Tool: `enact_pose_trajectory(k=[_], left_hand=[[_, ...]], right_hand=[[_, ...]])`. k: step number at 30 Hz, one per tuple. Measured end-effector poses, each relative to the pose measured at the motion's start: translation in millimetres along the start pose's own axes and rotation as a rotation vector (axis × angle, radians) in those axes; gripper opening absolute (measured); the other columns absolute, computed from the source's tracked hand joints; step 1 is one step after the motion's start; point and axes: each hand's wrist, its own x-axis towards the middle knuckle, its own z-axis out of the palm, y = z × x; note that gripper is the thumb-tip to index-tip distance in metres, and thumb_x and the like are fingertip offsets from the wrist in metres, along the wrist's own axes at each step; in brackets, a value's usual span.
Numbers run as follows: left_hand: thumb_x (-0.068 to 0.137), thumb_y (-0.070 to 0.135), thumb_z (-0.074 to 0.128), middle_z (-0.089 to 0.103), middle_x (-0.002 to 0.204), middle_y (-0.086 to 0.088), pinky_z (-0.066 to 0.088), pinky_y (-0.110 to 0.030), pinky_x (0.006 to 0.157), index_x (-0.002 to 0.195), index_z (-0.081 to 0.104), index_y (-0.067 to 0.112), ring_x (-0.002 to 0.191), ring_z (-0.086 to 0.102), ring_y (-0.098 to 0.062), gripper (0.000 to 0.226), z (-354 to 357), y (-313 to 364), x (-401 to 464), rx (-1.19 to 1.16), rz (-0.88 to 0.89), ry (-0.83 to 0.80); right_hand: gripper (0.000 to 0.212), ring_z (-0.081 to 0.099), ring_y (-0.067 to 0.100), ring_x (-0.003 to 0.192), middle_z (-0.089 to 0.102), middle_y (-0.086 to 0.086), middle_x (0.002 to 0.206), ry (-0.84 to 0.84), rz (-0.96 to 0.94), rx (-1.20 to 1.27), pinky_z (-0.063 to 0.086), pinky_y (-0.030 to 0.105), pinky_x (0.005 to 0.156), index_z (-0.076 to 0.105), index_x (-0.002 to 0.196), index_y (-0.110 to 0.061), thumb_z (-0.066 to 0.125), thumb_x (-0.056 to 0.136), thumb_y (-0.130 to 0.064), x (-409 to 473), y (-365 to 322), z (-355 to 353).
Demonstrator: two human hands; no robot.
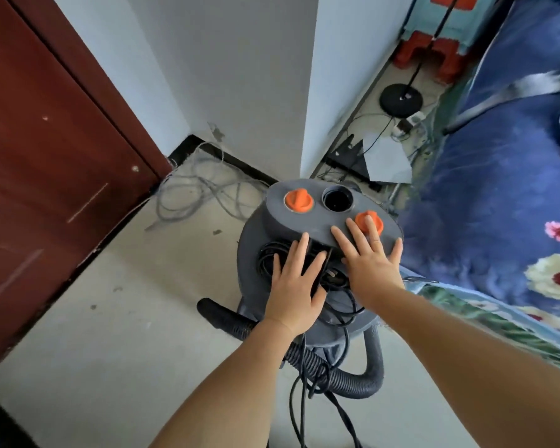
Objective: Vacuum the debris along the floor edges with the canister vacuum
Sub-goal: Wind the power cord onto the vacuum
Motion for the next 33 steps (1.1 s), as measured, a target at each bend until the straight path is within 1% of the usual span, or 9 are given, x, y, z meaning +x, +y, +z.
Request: enact_pose_trajectory(k=[4,9,12,15,21,23,26,30,33], left_hand=[[0.084,0.016,0.061,0.016,0.159,-0.012,0.017,-0.061,0.112,0.140,0.045,0.017,0.145,0.021,-0.034,0.058,-3.4,-7.8,40.5,0.021,0.061,-0.030],[0.083,0.014,0.061,0.020,0.158,-0.013,0.019,-0.060,0.112,0.139,0.048,0.016,0.144,0.025,-0.033,0.057,-0.7,6.1,94.3,0.046,0.072,-0.030],[0.086,0.015,0.058,0.015,0.159,-0.011,0.016,-0.058,0.114,0.141,0.045,0.017,0.146,0.020,-0.031,0.056,2.6,13.3,131.4,0.054,0.080,-0.053],[0.086,0.014,0.058,0.018,0.158,-0.013,0.018,-0.058,0.114,0.140,0.046,0.014,0.145,0.020,-0.032,0.055,5.8,20.3,168.1,0.042,0.086,-0.060],[0.082,0.012,0.065,0.029,0.153,-0.018,0.025,-0.060,0.110,0.135,0.050,0.010,0.139,0.033,-0.037,0.056,18.9,35.4,241.6,0.057,0.067,-0.010],[0.080,0.011,0.066,0.031,0.152,-0.019,0.025,-0.060,0.109,0.134,0.051,0.010,0.138,0.034,-0.038,0.055,23.4,38.2,264.2,0.049,0.059,-0.005],[0.082,0.012,0.064,0.029,0.153,-0.018,0.024,-0.060,0.110,0.135,0.050,0.010,0.140,0.031,-0.037,0.055,27.8,43.6,294.3,0.070,0.062,0.001],[0.086,0.016,0.060,0.023,0.156,-0.016,0.020,-0.057,0.114,0.139,0.046,0.012,0.144,0.023,-0.033,0.055,33.4,51.4,331.0,0.087,0.054,-0.020],[0.089,0.019,0.057,0.019,0.158,-0.015,0.019,-0.055,0.115,0.141,0.043,0.015,0.146,0.019,-0.032,0.053,35.9,61.7,354.2,0.098,0.039,-0.032]], right_hand=[[0.082,-0.037,0.021,0.138,-0.020,-0.008,0.160,-0.005,0.065,0.019,-0.003,0.070,0.107,-0.032,0.143,-0.039,0.037,0.100,-0.024,25.9,8.5,-7.9],[0.077,-0.030,0.022,0.142,-0.017,-0.009,0.160,-0.001,0.099,0.043,-0.002,0.071,0.107,-0.021,0.148,-0.039,0.037,0.100,-0.024,64.3,41.0,-23.1],[0.080,-0.029,0.023,0.143,-0.017,-0.008,0.160,-0.020,0.126,0.053,-0.002,0.071,0.107,-0.020,0.148,-0.039,0.040,0.098,-0.022,89.4,62.2,-34.7],[0.080,-0.029,0.023,0.143,-0.018,-0.008,0.160,-0.015,0.126,0.069,-0.002,0.070,0.108,-0.020,0.148,-0.039,0.041,0.099,-0.023,116.8,86.1,-44.6],[0.074,-0.029,0.022,0.143,-0.017,-0.010,0.160,-0.011,0.100,0.062,-0.003,0.070,0.108,-0.019,0.148,-0.040,0.036,0.101,-0.023,180.9,133.2,-67.0],[0.075,-0.028,0.022,0.143,-0.018,-0.011,0.159,-0.019,0.096,0.055,-0.003,0.070,0.108,-0.019,0.148,-0.041,0.036,0.102,-0.023,199.8,146.1,-72.6],[0.077,-0.029,0.021,0.143,-0.018,-0.011,0.159,-0.020,0.103,0.055,-0.002,0.070,0.108,-0.020,0.147,-0.042,0.038,0.101,-0.021,222.5,165.3,-81.0],[0.065,-0.028,0.020,0.143,-0.017,-0.011,0.160,-0.046,0.112,0.067,-0.003,0.069,0.109,-0.017,0.148,-0.042,0.028,0.104,-0.026,248.3,186.9,-95.7],[0.062,-0.026,0.019,0.144,-0.015,-0.012,0.160,-0.034,0.104,0.069,-0.001,0.067,0.112,-0.016,0.149,-0.043,0.025,0.105,-0.030,265.5,205.6,-104.0]])
